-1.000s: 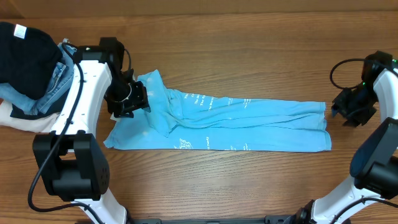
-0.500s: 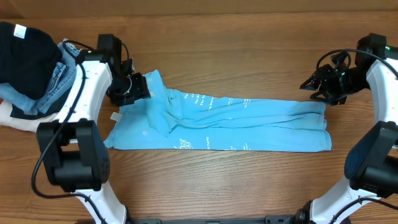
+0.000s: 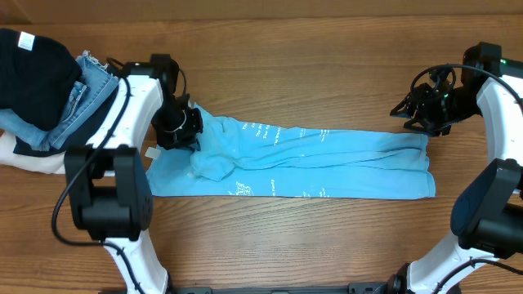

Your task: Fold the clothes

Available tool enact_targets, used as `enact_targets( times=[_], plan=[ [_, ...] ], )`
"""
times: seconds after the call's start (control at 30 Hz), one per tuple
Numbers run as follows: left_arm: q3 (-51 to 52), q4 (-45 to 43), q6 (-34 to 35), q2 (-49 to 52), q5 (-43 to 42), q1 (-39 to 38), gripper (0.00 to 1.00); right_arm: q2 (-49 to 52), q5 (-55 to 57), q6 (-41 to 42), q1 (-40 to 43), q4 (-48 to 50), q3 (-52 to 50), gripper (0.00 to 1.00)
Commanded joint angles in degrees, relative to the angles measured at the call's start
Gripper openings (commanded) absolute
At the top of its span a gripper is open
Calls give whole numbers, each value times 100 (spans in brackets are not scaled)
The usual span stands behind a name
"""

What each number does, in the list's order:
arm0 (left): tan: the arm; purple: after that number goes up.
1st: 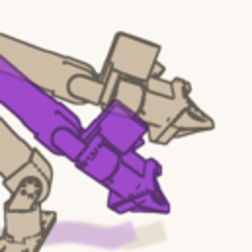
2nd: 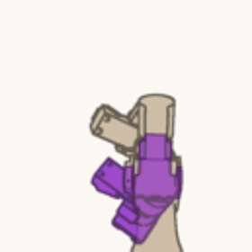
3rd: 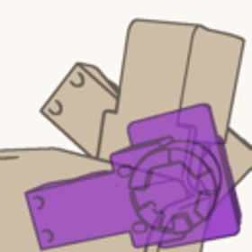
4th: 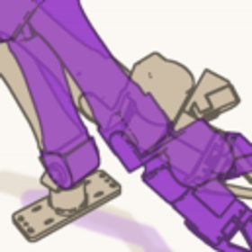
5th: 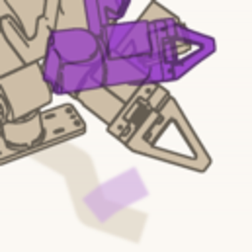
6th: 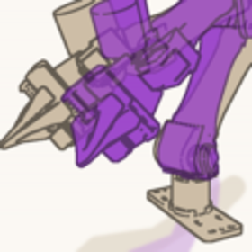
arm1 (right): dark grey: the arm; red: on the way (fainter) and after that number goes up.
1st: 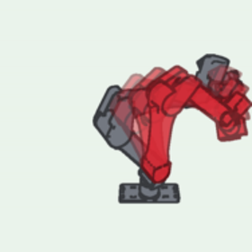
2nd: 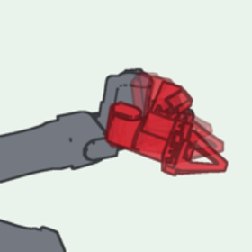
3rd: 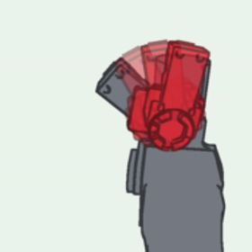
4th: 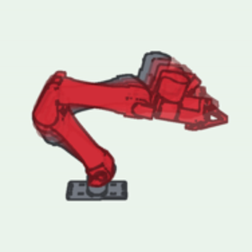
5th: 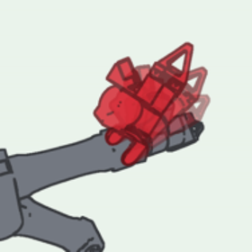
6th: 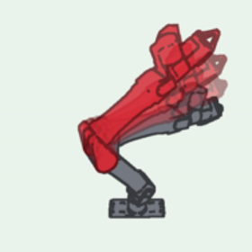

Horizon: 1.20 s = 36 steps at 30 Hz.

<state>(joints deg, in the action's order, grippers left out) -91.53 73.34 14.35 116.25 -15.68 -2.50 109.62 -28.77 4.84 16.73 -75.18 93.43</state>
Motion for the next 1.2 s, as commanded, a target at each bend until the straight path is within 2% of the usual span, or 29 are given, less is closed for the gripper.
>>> enact_targets(
  times=[0.0,0.07,0.13,0.17,0.23,0.3,0.47,0.57,0.7,0.73,0.77,0.8,0.83,0.87,0.97,1.17],
  plan=[
    [-153,363,243,-310,566,33,11,-192,-90,-59,-28,57,109,49],
    [-151,479,260,-310,778,33,17,-192,-90,-59,-28,55,109,49],
    [-151,531,262,-310,990,33,45,-192,-90,-59,-28,55,109,49],
    [-151,531,260,-310,999,33,54,-192,-90,-59,-28,52,109,49],
    [-151,531,264,-310,1311,35,56,-192,-90,-59,-28,50,109,49],
    [-39,542,697,-310,2173,50,68,-192,-90,-59,-28,50,109,50],
    [586,-146,1054,-310,1961,474,82,-192,-90,-59,-28,55,109,50],
    [1001,-942,767,-310,719,662,77,-192,-90,-59,-28,55,109,50],
    [1397,-1523,750,-310,529,479,77,-192,-92,-59,-28,55,109,50],
    [1443,-1600,750,-310,531,457,62,-192,-92,-59,-28,55,109,50],
    [1451,-1637,754,-310,529,455,52,-192,-92,-59,-28,55,109,50],
    [1449,-1646,756,-310,527,457,38,-192,-92,-59,-28,55,109,50],
    [1449,-1637,772,-310,470,457,16,-192,-92,-59,-28,55,109,50],
    [1449,-1628,774,-313,280,474,5,-192,-92,-59,-28,52,109,50],
    [1333,-1423,796,-323,107,525,4,-192,-92,-59,-28,52,109,50],
    [1060,-868,793,-323,306,564,4,-192,-92,-57,-28,74,109,50]
  ],
)
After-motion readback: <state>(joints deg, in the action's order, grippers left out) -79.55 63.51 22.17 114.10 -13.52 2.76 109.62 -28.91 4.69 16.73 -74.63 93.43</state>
